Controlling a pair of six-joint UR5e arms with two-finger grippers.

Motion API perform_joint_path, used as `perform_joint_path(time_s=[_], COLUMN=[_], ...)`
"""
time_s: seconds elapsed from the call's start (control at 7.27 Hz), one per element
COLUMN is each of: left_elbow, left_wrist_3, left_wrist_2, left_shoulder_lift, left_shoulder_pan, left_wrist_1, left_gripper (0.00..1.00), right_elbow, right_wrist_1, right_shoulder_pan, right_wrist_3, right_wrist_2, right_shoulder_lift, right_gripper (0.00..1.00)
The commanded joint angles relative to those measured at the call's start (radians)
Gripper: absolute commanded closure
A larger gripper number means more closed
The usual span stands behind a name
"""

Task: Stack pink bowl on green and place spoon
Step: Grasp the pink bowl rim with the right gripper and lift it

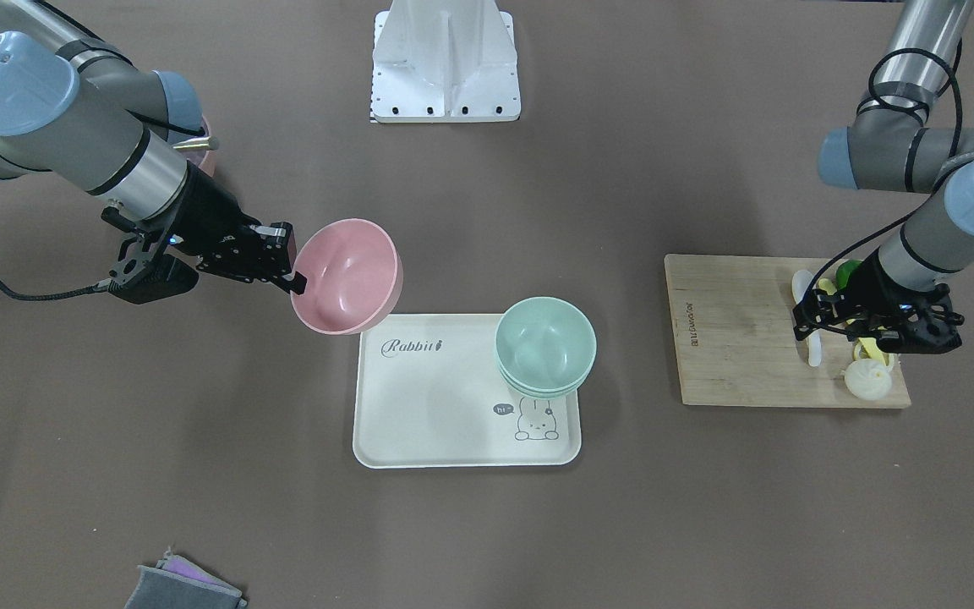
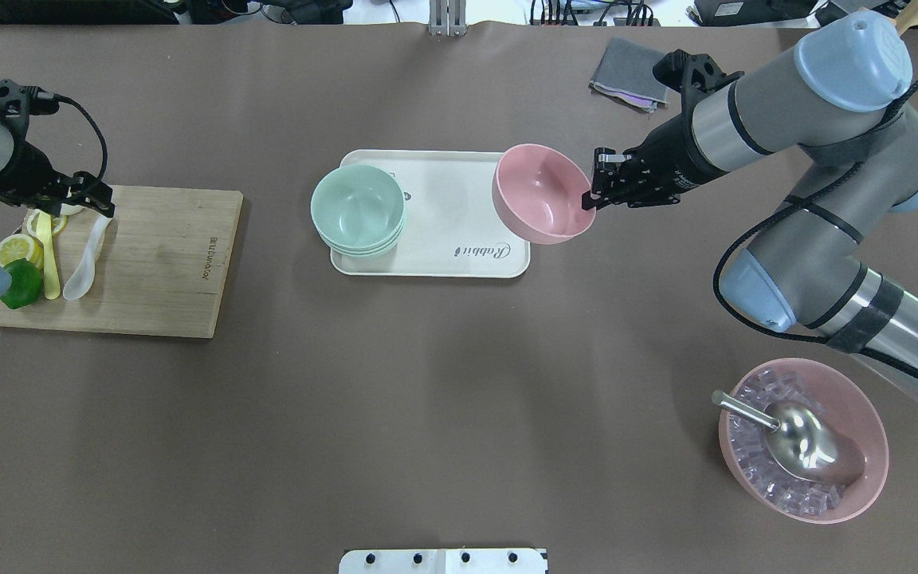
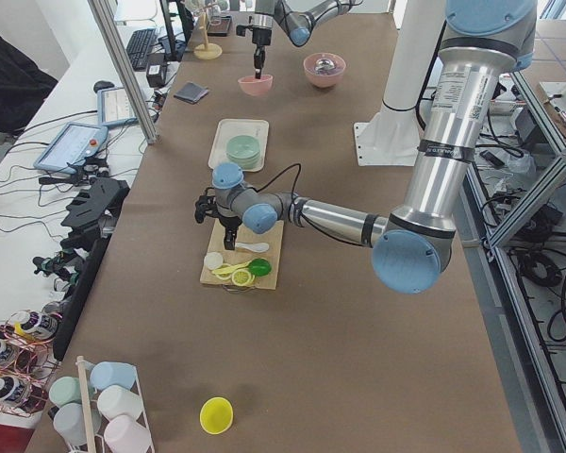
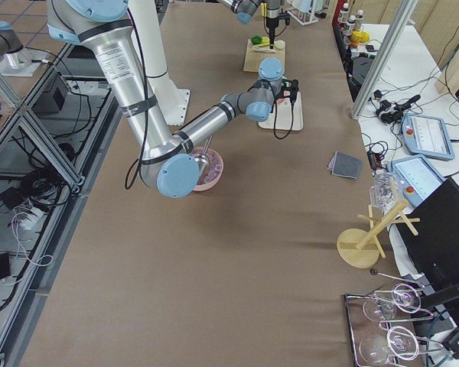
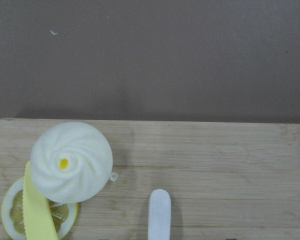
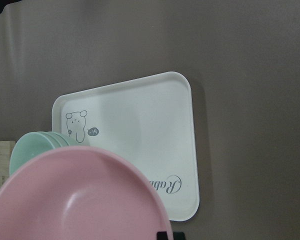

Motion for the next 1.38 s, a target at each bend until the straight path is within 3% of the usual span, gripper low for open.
perform_joint_path(time_s=[0.0,0.41,0.96,1.1,1.24], left_elbow=[0.001,0.025,0.022,0.024,0.022], left_wrist_3=[0.000,0.002,-0.010,-0.007,-0.009], left_wrist_2=[0.002,0.004,0.004,0.004,0.004], left_shoulder_lift=[0.015,0.038,0.035,0.035,0.035], left_shoulder_pan=[0.020,0.024,0.033,0.034,0.036], left_wrist_1=[-0.003,-0.073,-0.073,-0.073,-0.072], left_gripper=[0.24,0.32,0.56,0.58,0.68], right_elbow=[-0.003,-0.003,-0.002,-0.002,-0.002], right_wrist_1=[-0.002,-0.064,-0.075,-0.075,-0.075], right_shoulder_pan=[-0.001,-0.003,-0.005,-0.005,-0.006], right_wrist_3=[0.019,0.039,0.039,0.046,0.050], right_wrist_2=[-0.033,-0.052,-0.052,-0.052,-0.052], right_shoulder_lift=[0.018,0.068,0.079,0.081,0.081], right_gripper=[1.00,1.00,1.00,1.00,1.00])
